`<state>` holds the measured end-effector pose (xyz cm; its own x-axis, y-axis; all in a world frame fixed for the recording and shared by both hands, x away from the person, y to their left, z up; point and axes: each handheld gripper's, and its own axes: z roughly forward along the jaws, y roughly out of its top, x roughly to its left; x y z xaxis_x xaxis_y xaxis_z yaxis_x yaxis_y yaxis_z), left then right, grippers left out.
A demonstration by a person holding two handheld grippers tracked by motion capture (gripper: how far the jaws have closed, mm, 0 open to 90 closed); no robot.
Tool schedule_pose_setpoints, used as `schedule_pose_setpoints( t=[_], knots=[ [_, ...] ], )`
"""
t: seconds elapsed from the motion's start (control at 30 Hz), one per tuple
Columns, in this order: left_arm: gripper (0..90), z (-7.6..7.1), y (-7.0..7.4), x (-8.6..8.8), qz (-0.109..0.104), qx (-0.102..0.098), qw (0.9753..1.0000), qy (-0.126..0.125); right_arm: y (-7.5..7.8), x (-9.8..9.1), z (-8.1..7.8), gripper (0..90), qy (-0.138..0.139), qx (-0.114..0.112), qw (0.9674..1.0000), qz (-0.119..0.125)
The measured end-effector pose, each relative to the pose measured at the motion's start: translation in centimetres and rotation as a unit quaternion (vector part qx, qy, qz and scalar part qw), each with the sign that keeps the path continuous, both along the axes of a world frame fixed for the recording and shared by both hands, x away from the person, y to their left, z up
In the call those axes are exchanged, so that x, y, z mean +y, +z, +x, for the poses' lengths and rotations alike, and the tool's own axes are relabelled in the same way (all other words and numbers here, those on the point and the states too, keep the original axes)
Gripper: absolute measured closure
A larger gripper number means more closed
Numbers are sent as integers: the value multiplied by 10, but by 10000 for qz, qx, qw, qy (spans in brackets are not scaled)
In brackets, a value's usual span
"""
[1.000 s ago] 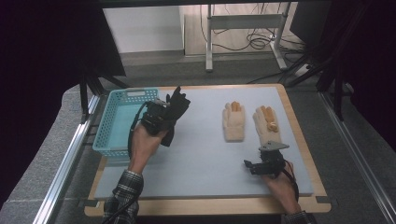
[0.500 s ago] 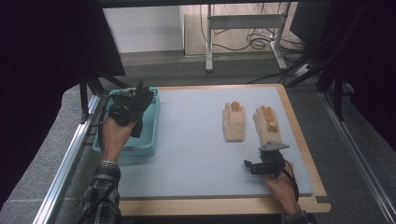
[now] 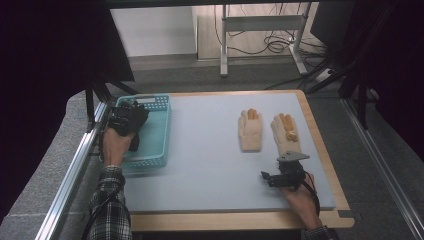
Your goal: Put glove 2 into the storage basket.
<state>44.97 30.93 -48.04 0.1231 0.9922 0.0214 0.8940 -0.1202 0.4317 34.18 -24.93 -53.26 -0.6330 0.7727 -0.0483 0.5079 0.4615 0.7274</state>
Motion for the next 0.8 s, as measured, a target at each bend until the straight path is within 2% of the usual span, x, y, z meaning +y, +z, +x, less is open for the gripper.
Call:
schedule_pose_setpoints(
  t=[0.17, 0.3, 0.4, 0.43, 0.47, 0.57, 0.63, 0.8],
  knots=[
    [596, 6, -17, 8, 175, 295, 9994, 91, 0, 0, 0, 140, 1, -1, 10000, 1],
    [562, 8, -26, 12, 183, 398, 9989, 157, 0, 0, 0, 140, 0, 0, 10000, 1],
    [424, 10, -31, 10, 433, 381, 9982, 177, 0, 0, 0, 140, 0, -1, 10000, 1],
    [424, 10, -31, 9, 476, 436, 9978, 116, 0, 0, 0, 140, 0, -1, 10000, 1],
    [385, 11, -32, 7, 523, 458, 9976, 77, 0, 0, 0, 140, 0, -2, 10000, 1],
    [212, 11, -31, 1, 708, 520, 9961, -21, 0, 0, 0, 140, 1, -2, 10000, 0],
    [129, 10, -27, 2, 655, 541, 9964, 2, 0, 0, 0, 140, 1, -2, 10000, 0],
    [77, 2, -12, 11, 301, 311, 9990, 67, 0, 0, 0, 140, 0, -1, 10000, -1]
  ],
)
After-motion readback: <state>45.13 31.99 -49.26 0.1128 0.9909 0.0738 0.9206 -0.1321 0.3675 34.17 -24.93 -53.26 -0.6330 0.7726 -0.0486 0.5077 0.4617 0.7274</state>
